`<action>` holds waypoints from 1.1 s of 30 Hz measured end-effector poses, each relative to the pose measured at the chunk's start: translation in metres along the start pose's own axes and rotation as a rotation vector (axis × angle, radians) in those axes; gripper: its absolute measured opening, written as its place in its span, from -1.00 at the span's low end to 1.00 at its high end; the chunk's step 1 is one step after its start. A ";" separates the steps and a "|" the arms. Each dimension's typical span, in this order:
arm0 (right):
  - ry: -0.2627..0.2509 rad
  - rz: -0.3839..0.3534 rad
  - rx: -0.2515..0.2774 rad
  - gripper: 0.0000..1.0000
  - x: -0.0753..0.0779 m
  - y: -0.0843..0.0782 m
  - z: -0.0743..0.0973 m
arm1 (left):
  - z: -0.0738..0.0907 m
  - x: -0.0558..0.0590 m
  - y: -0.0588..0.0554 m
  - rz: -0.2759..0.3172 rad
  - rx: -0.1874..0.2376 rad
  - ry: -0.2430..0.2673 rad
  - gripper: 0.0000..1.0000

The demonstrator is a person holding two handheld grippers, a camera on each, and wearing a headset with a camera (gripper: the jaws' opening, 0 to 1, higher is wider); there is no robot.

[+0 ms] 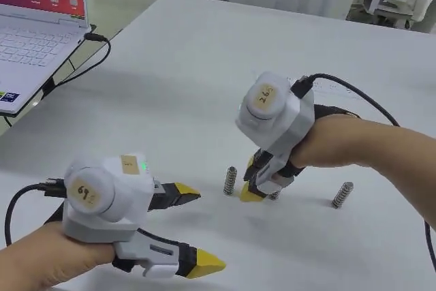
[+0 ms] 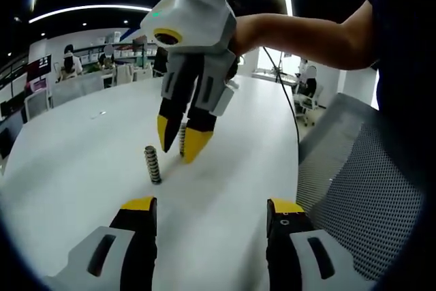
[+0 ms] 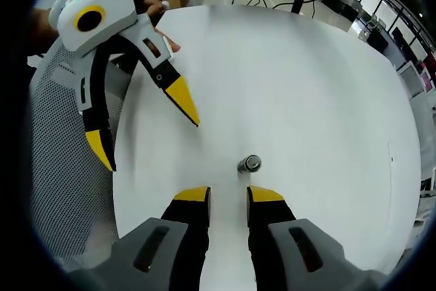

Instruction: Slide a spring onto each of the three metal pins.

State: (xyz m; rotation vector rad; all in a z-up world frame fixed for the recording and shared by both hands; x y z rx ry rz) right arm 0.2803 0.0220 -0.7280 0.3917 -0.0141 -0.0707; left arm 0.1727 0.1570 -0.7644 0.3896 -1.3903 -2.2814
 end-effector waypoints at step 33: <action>-0.041 -0.183 0.252 -0.61 -0.038 -0.039 0.032 | 0.000 0.001 0.003 0.015 0.019 0.002 0.22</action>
Point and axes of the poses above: the centre of the closed fingertips' face, and the gripper's own axes: z roughly backward along the fingers, x roughly to its right, y roughly out of its top, the point moved 10 cm from there along z, roughly backward along the fingers, and after that the axes turned 5 degrees about -z, right-handed, at the moved point
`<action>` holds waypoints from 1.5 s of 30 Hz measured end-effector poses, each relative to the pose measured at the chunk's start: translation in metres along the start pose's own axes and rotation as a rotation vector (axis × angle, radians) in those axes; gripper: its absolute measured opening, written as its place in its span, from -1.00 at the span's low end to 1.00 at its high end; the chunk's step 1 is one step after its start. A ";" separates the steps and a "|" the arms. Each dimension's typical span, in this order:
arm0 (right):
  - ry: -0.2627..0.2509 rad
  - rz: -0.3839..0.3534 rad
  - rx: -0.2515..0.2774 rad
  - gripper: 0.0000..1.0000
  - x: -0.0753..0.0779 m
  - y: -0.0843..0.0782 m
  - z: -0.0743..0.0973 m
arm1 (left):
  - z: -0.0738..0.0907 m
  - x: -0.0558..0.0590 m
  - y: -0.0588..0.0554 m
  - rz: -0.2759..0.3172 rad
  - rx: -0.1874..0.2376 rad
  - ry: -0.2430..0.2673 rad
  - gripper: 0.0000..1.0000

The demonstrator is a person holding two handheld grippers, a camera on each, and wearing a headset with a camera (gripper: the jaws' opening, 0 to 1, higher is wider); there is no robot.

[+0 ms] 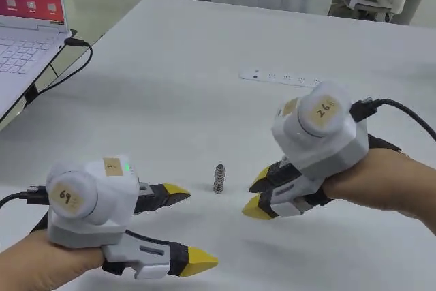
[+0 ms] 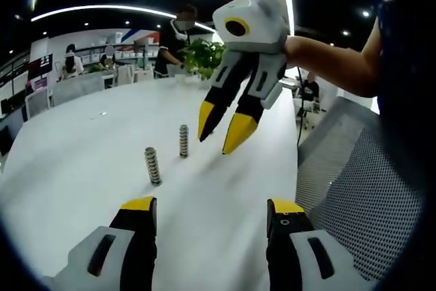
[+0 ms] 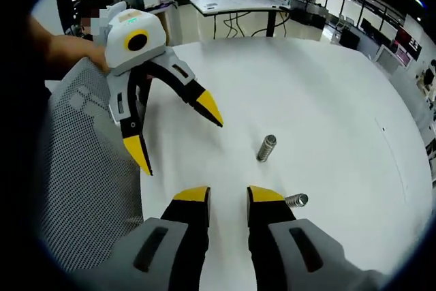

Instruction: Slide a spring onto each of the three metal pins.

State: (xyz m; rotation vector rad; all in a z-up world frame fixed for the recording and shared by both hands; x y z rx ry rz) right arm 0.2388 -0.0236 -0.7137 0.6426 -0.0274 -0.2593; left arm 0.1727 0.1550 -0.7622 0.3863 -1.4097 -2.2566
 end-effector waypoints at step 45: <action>-0.164 -0.310 0.213 -0.48 0.009 -0.115 0.070 | 0.000 0.001 -0.001 0.027 -0.006 -0.017 0.25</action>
Point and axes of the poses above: the centre of the closed fingertips' face, and the gripper's own axes: z roughly backward along the fingers, x roughly to its right, y roughly out of its top, the point moved 10 cm from there along z, roughly backward along the fingers, and after that the axes turned 5 degrees about -z, right-handed, at the moved point
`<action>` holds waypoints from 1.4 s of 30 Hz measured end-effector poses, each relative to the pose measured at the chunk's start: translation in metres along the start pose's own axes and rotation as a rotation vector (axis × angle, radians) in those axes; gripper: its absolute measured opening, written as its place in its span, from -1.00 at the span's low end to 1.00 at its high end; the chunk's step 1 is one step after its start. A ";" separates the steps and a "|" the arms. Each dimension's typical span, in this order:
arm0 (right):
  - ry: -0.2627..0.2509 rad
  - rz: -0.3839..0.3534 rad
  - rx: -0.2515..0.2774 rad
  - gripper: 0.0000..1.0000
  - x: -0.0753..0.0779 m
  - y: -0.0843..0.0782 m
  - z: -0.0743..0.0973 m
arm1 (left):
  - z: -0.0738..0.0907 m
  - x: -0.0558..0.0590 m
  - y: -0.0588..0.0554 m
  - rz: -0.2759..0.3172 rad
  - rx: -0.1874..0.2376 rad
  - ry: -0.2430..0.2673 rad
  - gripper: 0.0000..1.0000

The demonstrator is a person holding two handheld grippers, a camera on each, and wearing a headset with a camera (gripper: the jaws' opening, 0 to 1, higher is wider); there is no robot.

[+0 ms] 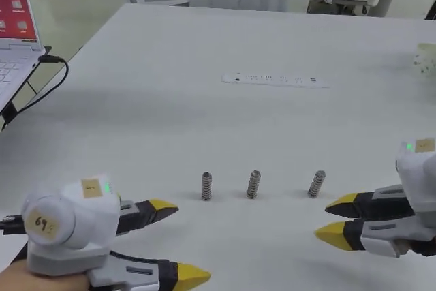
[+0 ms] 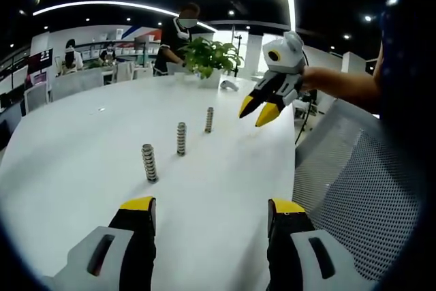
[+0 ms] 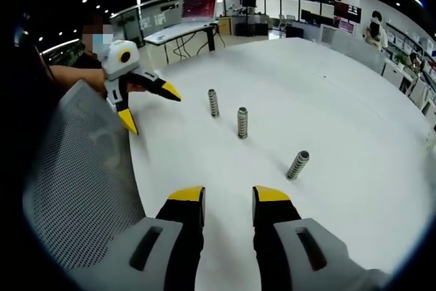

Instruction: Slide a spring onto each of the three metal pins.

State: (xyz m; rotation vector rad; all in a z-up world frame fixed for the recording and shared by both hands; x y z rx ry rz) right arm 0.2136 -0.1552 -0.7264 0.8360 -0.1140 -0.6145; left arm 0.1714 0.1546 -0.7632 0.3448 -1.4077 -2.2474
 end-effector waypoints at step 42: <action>-0.079 -0.034 0.248 0.99 0.013 -0.031 0.004 | -0.002 -0.005 -0.003 0.019 0.007 0.022 0.29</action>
Point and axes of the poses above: the centre of the closed fingertips' face, and the gripper's own axes: z roughly backward along the fingers, x roughly to its right, y roughly out of its top, the point moved 10 cm from there along z, roughly backward along the fingers, and after that the axes turned 5 degrees about -z, right-handed, at the moved point
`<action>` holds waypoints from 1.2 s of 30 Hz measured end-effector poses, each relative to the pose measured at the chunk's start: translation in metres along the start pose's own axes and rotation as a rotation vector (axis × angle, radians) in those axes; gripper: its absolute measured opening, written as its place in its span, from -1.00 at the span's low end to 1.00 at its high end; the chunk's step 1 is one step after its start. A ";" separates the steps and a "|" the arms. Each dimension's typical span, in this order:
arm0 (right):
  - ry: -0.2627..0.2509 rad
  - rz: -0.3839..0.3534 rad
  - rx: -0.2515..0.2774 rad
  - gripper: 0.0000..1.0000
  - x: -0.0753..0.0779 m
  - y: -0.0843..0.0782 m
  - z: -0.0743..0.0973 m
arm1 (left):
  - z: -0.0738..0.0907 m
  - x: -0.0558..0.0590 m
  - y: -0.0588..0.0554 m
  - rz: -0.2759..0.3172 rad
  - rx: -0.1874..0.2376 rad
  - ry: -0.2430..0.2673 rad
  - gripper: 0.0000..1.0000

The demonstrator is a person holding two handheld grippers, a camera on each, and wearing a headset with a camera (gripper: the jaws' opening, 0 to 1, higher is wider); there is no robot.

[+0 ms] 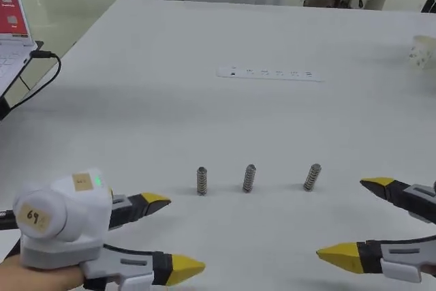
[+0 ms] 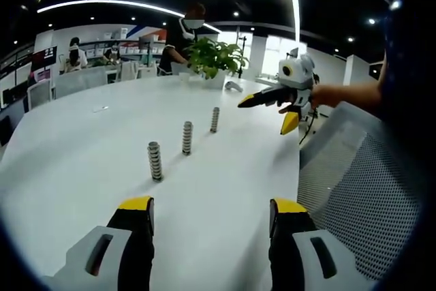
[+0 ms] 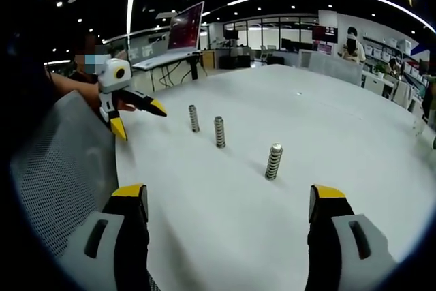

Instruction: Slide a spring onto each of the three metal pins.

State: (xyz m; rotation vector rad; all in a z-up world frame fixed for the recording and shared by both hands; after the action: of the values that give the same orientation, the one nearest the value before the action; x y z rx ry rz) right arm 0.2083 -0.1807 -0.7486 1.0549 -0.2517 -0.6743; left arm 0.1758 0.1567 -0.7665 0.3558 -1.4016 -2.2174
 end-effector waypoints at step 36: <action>-0.019 -0.040 0.033 0.98 -0.003 -0.006 0.002 | 0.003 -0.003 0.004 0.031 0.038 0.040 0.30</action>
State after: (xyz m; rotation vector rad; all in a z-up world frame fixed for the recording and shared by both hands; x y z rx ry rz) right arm 0.2030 -0.1823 -0.7529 1.0875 -0.2593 -0.7184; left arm 0.1783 0.1595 -0.7612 0.3871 -1.4202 -2.1498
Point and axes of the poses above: the centre of the closed fingertips' face, and the gripper's own axes: z roughly backward along the fingers, x roughly to its right, y roughly out of its top, the point moved 10 cm from there along z, roughly backward along the fingers, and after that the axes turned 5 degrees about -z, right-handed, at the moved point
